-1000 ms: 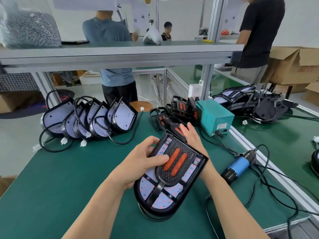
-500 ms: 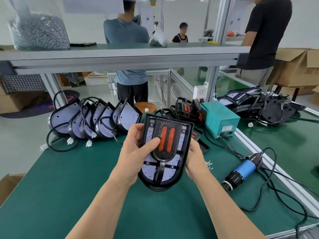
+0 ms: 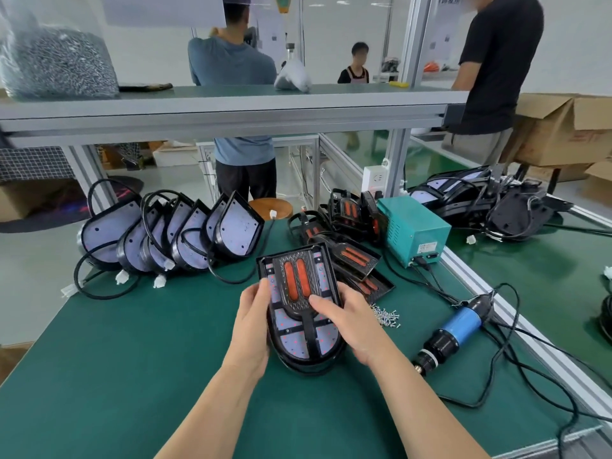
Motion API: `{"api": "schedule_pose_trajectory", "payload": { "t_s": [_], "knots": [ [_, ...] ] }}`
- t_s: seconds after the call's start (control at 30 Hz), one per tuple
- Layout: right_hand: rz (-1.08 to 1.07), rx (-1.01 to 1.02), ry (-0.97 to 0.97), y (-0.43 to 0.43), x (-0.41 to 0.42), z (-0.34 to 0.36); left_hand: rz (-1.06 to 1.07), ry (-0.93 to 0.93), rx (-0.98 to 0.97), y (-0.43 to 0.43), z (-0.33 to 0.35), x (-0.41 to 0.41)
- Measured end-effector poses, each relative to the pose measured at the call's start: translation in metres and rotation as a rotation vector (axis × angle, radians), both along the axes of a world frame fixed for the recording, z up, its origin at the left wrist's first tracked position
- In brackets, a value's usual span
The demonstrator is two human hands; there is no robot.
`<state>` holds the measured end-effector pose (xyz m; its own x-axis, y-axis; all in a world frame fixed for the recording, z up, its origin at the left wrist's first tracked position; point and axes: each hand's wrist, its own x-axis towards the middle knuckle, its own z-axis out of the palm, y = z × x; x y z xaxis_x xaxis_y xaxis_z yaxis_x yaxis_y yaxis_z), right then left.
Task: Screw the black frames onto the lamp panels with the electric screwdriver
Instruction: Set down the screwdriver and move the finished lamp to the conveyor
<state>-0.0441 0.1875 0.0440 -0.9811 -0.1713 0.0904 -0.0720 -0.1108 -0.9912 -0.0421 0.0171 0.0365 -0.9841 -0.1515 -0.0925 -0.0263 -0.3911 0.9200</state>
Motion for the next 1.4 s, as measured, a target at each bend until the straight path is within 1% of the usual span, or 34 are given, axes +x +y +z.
{"api": "schedule_pose_trajectory", "payload": {
  "t_s": [0.07, 0.13, 0.17, 0.2, 0.27, 0.3, 0.43, 0.53, 0.63, 0.7, 0.83, 1.0, 1.17, 1.27, 1.4],
  "knots": [
    [-0.057, -0.057, -0.033, 0.003, 0.002, -0.007, 0.009, -0.055, -0.083, -0.001, -0.012, 0.0],
    [-0.123, -0.121, -0.056, 0.007, 0.002, -0.01, 0.075, -0.047, -0.214, 0.0, -0.018, 0.0],
    [-0.157, -0.142, -0.054, 0.008, 0.002, -0.01, 0.111, -0.027, -0.352, 0.002, -0.02, -0.001],
    [-0.184, -0.158, -0.047, 0.01, 0.002, -0.009, 0.129, 0.002, -0.539, 0.005, -0.022, -0.002],
    [-0.224, -0.194, -0.037, 0.014, 0.003, -0.006, 0.112, 0.08, -0.912, 0.009, -0.028, -0.002],
    [-0.236, -0.211, -0.035, 0.016, 0.003, -0.005, 0.082, 0.133, -1.041, 0.011, -0.031, -0.003],
    [-0.258, -0.235, -0.034, 0.028, 0.007, 0.0, -0.044, 0.265, -1.387, 0.015, -0.036, -0.003],
    [-0.316, -0.225, -0.044, 0.038, 0.01, 0.004, -0.068, 0.267, -1.627, 0.02, -0.036, 0.0],
    [-0.368, -0.208, -0.032, 0.051, 0.013, 0.01, -0.17, 0.25, -1.822, 0.027, -0.037, -0.002],
    [-0.403, -0.223, -0.027, 0.06, 0.014, 0.014, -0.22, 0.21, -1.865, 0.029, -0.039, -0.004],
    [-0.485, -0.281, -0.007, 0.077, 0.017, 0.023, -0.291, 0.081, -1.856, 0.046, -0.04, -0.002],
    [-0.578, -0.277, 0.009, 0.109, 0.023, 0.037, -0.281, 0.02, -1.846, 0.07, -0.042, -0.006],
    [-0.729, -0.31, 0.022, 0.155, 0.027, 0.051, -0.23, 0.011, -1.871, 0.078, -0.043, -0.007],
    [-0.808, -0.345, 0.015, 0.184, 0.027, 0.056, -0.211, 0.035, -1.879, 0.076, -0.046, -0.007],
    [-0.932, -0.349, -0.011, 0.223, 0.026, 0.057, -0.131, 0.091, -1.892, 0.08, -0.046, -0.007]
  ]
}}
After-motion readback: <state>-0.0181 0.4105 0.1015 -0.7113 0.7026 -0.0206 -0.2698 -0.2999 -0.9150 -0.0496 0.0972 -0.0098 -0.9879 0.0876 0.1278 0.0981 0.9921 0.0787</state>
